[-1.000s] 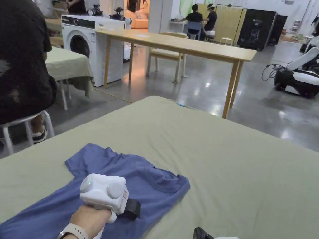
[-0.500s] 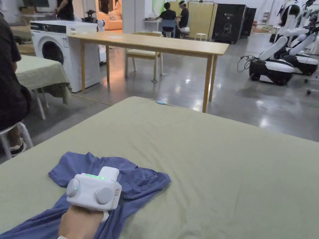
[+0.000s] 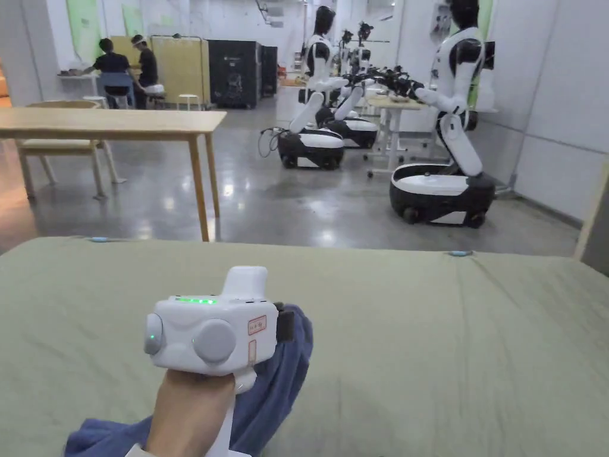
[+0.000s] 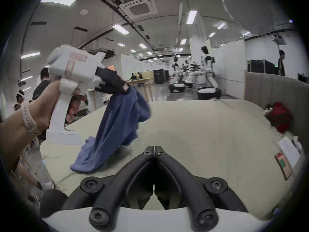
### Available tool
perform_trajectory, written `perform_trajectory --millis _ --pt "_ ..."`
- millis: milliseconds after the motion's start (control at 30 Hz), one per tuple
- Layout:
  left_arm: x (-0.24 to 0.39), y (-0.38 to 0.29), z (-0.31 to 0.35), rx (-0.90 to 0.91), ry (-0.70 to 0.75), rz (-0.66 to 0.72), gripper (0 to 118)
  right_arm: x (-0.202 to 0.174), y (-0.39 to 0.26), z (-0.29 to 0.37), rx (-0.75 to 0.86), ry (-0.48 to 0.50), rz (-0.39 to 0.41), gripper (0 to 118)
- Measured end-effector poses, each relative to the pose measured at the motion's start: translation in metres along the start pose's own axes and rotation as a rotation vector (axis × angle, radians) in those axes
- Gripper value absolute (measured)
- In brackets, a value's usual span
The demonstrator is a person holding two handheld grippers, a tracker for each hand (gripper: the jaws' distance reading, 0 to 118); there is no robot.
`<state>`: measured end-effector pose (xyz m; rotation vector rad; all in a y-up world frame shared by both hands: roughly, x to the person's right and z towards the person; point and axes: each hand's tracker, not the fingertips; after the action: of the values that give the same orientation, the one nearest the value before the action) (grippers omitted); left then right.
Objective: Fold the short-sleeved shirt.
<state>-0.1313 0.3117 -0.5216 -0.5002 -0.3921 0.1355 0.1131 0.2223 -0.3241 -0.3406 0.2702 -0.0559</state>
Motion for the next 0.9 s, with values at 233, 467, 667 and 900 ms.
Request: perform_trajectory --millis 233,467,667,900 --pt "0.118 -0.068 -0.107 -0.233 0.014 -0.134 5 0.081 -0.015 0.031 -0.005 -0.153 -0.024 0" --pt "0.144 -0.134 -0.170 -0.337 0.078 -0.147 7 0.121 -0.028 0.035 -0.049 -0.196 -0.064 0" --pt "0.125 -0.113 -0.081 -0.085 0.080 -0.144 112 0.113 -0.019 0.029 -0.039 -0.177 -0.029 0" --pt "0.060 -0.136 0.107 0.101 0.344 -0.181 114 0.074 -0.001 0.011 -0.024 -0.096 0.024 0"
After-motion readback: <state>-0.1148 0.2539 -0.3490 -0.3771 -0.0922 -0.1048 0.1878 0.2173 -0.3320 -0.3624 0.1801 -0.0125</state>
